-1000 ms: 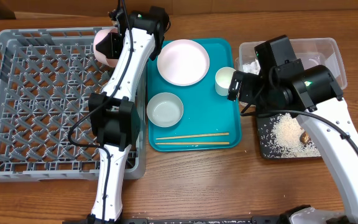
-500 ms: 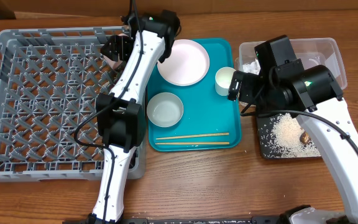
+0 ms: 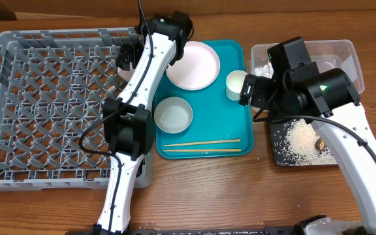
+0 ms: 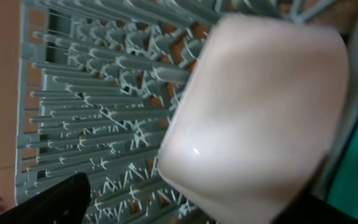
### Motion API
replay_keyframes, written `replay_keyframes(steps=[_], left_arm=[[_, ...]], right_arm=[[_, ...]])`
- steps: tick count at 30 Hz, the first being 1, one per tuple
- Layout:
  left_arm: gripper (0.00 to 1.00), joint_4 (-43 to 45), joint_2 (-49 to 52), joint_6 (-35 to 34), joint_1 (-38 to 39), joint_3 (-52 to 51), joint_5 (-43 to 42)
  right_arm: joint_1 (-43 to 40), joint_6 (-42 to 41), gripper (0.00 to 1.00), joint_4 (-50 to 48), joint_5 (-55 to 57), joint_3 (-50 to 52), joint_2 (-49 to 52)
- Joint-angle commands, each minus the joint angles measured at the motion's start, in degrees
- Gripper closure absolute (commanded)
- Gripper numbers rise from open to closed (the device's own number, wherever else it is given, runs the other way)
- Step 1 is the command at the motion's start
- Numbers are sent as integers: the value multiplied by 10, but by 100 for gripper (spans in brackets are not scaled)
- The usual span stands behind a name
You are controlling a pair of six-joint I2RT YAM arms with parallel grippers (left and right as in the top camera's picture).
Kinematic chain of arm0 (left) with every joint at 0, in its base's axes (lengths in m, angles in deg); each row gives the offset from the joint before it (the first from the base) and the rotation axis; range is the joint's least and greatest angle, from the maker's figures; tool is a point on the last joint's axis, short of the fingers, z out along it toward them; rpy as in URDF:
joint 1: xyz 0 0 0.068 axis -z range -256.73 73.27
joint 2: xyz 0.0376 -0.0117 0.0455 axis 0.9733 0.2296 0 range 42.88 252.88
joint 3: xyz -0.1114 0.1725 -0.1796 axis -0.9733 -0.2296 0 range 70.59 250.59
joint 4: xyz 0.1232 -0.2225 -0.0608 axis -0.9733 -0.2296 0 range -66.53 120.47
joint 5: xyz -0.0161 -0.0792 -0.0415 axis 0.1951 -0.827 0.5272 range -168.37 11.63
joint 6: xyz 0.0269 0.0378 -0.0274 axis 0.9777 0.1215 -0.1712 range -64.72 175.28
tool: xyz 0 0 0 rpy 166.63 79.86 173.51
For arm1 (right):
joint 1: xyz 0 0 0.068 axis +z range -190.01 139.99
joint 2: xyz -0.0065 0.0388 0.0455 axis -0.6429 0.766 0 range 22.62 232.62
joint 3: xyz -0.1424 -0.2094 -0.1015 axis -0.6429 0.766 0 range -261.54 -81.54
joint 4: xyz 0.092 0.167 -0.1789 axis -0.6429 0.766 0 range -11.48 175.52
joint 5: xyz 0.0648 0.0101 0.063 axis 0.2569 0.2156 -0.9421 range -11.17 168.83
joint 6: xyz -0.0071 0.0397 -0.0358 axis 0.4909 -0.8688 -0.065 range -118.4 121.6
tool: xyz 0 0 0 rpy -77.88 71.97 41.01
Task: Sort waste into correct bins and load items into the dishwasher
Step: 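Open the left gripper and move it over the small white bowl, then grasp the small white bowl rim with the left gripper and lift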
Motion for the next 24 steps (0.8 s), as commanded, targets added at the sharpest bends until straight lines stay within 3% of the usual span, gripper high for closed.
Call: replay_keyframes(steps=[1, 4, 9, 14, 21, 24], left_arm=[[8, -22, -13, 49, 5, 52, -98], [5, -34, -33, 70, 6, 109, -152], [0, -32, -83, 115, 3, 175, -341], [0, -54, -125, 281, -2, 176, -560], [1, -54, -123, 344, -2, 119, -519], [4, -54, -123, 410, -2, 61, -517]], right_arm=[[2, -1, 0, -4, 6, -4, -2], [2, -1, 0, -4, 6, -4, -2], [2, -1, 0, -4, 6, -4, -2], [2, -1, 0, -4, 6, -4, -2], [2, -1, 0, -4, 6, -4, -2], [2, -1, 0, -4, 6, -4, -2]])
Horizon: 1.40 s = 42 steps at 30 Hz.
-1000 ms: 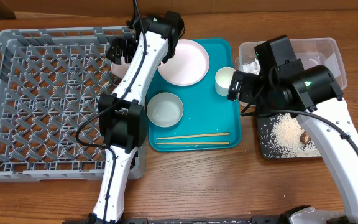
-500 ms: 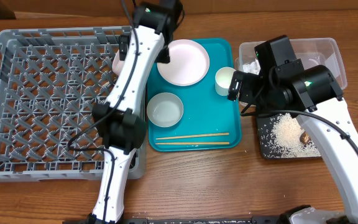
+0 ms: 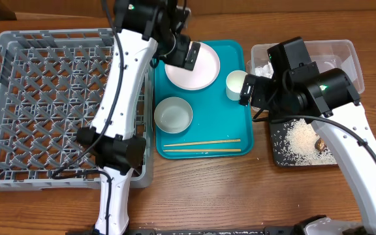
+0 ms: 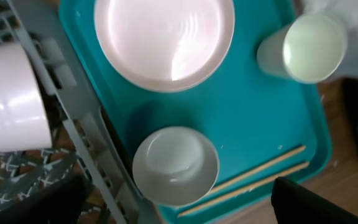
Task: Sort waste into correct bins and load items into the dishwasher
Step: 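Grasp the small white bowl rim with the left gripper and lift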
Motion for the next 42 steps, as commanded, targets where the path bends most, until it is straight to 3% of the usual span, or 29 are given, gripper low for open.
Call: replay_keyframes(steps=[1, 8, 14, 20, 33, 35, 36, 38, 42], left_arm=[[4, -2, 7, 118, -3, -72, -9], [8, 50, 9, 208, -3, -204, 16], [21, 145, 9, 252, -3, -293, 16], [33, 178, 9, 318, -3, -351, 14], [46, 268, 9, 318, -2, -422, 14], [57, 273, 9, 318, -2, -422, 14], [72, 275, 9, 318, -2, -422, 14], [90, 274, 9, 310, -2, -422, 14], [96, 274, 9, 255, -2, -422, 14]], right_arm=[[2, -1, 0, -3, 6, -4, -2], [2, -1, 0, -3, 6, -4, -2], [2, -1, 0, -3, 6, -4, -2], [2, -1, 0, -3, 6, -4, -2], [2, -1, 0, -3, 6, -4, -2], [2, -1, 0, -3, 6, -4, -2], [2, -1, 0, -3, 6, -4, -2], [2, -1, 0, -3, 6, -4, -2], [2, -1, 0, -3, 6, -4, -2]])
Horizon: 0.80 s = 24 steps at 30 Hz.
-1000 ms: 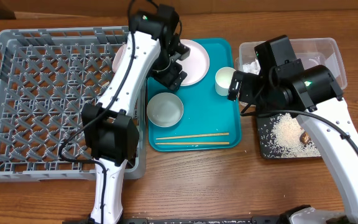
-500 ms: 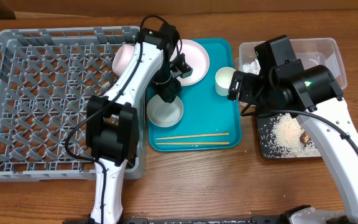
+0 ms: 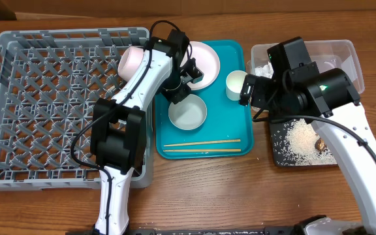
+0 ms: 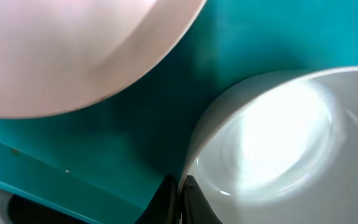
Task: Sort waste into correct bins and load items into the dishwasher
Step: 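Grasp the small white bowl rim with the left gripper and lift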
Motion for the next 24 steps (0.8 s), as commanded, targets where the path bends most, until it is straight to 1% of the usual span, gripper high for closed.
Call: replay_keyframes(steps=[1, 4, 6, 9, 14, 17, 21, 24], left_arm=[[96, 0, 5, -54, -2, -2, 2], [96, -13, 2, -89, -2, 0, 1], [96, -55, -17, -144, -2, 19, -10], [96, -87, -50, -180, -2, 46, -33], [96, -103, -158, -248, -3, 61, -21], [96, -124, -232, -305, -6, 61, 37], [96, -177, -313, -397, -15, 61, 172], [96, -203, -348, -452, -27, 60, 264]], right_arm=[[2, -1, 0, -3, 6, -4, -2], [2, -1, 0, -3, 6, -4, -2], [2, -1, 0, -3, 6, -4, -2], [2, -1, 0, -3, 6, -4, -2], [2, -1, 0, -3, 6, -4, -2], [2, -1, 0, -3, 6, -4, -2], [2, -1, 0, -3, 6, -4, -2], [2, -1, 0, -3, 6, -4, -2]])
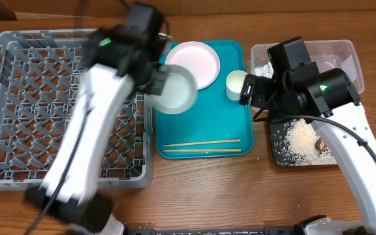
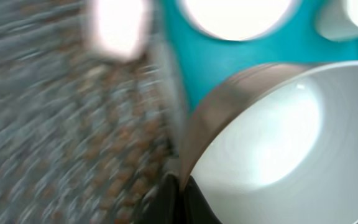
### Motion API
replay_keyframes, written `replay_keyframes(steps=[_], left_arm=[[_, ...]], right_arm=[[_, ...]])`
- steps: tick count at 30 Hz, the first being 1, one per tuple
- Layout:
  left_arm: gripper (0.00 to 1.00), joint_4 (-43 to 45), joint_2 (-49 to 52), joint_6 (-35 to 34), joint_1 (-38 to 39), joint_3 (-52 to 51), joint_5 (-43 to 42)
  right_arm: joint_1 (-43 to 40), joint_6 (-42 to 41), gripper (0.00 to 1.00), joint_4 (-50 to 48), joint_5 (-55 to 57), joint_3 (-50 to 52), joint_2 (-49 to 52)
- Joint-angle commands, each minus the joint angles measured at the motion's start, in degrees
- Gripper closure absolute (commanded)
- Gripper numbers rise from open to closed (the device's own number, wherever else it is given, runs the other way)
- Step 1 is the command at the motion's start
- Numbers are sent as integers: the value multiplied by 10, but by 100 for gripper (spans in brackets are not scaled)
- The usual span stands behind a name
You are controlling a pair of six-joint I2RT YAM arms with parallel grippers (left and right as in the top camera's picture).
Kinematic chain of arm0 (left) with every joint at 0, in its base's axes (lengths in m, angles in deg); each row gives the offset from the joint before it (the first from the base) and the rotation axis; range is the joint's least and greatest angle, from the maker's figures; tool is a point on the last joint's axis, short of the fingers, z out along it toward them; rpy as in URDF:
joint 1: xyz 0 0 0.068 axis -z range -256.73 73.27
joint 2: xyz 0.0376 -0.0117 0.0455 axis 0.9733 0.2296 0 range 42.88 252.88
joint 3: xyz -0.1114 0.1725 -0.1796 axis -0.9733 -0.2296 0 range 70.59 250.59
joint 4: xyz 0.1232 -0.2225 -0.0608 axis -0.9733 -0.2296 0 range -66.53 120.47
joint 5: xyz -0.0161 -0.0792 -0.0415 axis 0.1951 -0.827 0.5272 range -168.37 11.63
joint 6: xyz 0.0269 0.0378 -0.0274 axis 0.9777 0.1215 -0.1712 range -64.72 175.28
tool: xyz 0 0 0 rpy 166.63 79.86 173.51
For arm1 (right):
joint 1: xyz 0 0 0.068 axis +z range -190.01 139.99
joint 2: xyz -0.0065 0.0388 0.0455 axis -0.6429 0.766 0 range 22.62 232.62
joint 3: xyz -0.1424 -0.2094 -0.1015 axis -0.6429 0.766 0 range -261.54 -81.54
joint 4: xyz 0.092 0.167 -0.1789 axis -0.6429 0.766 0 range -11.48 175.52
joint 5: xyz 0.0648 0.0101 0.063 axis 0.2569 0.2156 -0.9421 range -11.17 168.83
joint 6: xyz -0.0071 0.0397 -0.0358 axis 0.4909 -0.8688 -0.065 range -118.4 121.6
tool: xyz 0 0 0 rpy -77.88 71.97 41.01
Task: Sort waste into correct bins and load items into the dishwasher
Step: 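Grasp the small white bowl rim with the left gripper and lift, then carry the white bowl into the rack beside the pink plate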
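Observation:
My left gripper (image 2: 180, 199) is shut on the rim of a pale grey-green bowl (image 1: 173, 91), held above the teal tray's (image 1: 204, 130) left edge beside the grey dish rack (image 1: 44, 111). In the left wrist view the bowl (image 2: 272, 143) fills the right side, and the rack is blurred on the left. A pink plate (image 1: 192, 64), a pale green cup (image 1: 235, 84) and two chopsticks (image 1: 201, 146) lie on the tray. The pink cup in the rack shows only as a blurred pale patch (image 2: 118, 28). My right gripper (image 1: 248, 91) hangs by the green cup; its jaws are hidden.
A clear plastic bin (image 1: 318, 55) with white waste stands at the back right. A black tray (image 1: 302, 140) with rice and a brown scrap lies in front of it, under the right arm.
The left gripper, which was shut on the bowl's rim down on the tray, has lifted the bowl and carried it left to the tray's edge. The right arm has not moved.
The left gripper held a pink cup over the rack's far right corner. Then it was open above the tray, the cup left in the rack. Later it was shut on the bowl's rim on the tray, and now holds the bowl raised near the rack.

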Motion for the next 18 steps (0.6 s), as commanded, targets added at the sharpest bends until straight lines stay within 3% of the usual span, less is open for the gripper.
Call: replay_keyframes(steps=[1, 4, 5, 9, 18], left_arm=[[96, -6, -23, -111, -18, 1, 158], [96, 20, -18, -129, -21, 1, 227], [96, 27, -3, -143, -21, 1, 296], [96, -5, 37, -243, -21, 1, 410], [96, -38, 95, -466, -21, 1, 395]], right_arm=[[2, 0, 0, -4, 6, -4, -2], [2, 0, 0, -4, 6, -4, -2], [2, 0, 0, -4, 5, -4, -2], [2, 0, 0, -4, 5, -4, -2], [2, 0, 0, -4, 5, -4, -2]])
